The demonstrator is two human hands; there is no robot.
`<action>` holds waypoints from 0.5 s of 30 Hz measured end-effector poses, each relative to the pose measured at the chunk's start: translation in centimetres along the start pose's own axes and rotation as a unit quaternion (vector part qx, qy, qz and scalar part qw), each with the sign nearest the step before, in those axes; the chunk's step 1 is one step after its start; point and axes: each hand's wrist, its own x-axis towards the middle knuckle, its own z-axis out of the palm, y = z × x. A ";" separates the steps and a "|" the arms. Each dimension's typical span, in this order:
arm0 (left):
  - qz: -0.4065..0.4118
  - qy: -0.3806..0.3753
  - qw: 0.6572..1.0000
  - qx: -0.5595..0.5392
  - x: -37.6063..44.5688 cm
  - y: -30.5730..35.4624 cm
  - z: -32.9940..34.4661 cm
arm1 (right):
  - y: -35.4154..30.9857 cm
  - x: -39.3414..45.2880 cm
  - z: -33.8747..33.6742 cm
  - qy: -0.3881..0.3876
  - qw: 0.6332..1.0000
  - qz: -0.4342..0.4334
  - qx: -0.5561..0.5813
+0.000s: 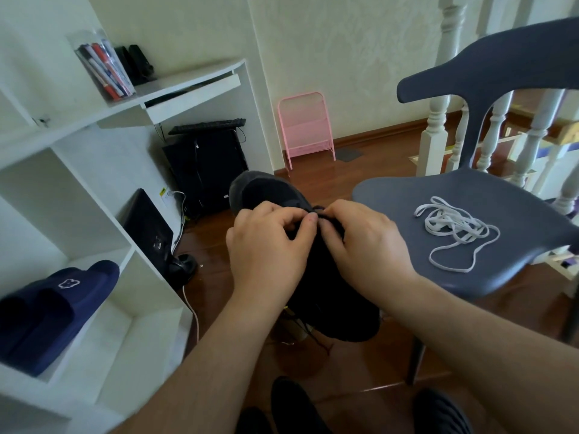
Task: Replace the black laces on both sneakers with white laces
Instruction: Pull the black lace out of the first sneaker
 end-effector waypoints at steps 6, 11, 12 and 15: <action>0.058 -0.155 0.963 -0.213 0.1 -0.6 -1.3 | 2.1 0.8 -0.1 -0.036 0.995 0.096 0.010; 0.057 -0.201 0.943 -0.260 -0.1 -1.2 -1.8 | 2.6 1.0 -0.9 -0.040 0.994 0.102 -0.004; 0.034 -0.169 0.957 -0.232 0.0 -1.5 -1.4 | 2.3 0.9 -0.9 -0.036 0.995 0.097 -0.001; -0.023 -0.077 0.990 -0.113 0.2 -1.8 -0.6 | 1.5 0.6 -0.7 -0.015 0.997 0.077 0.004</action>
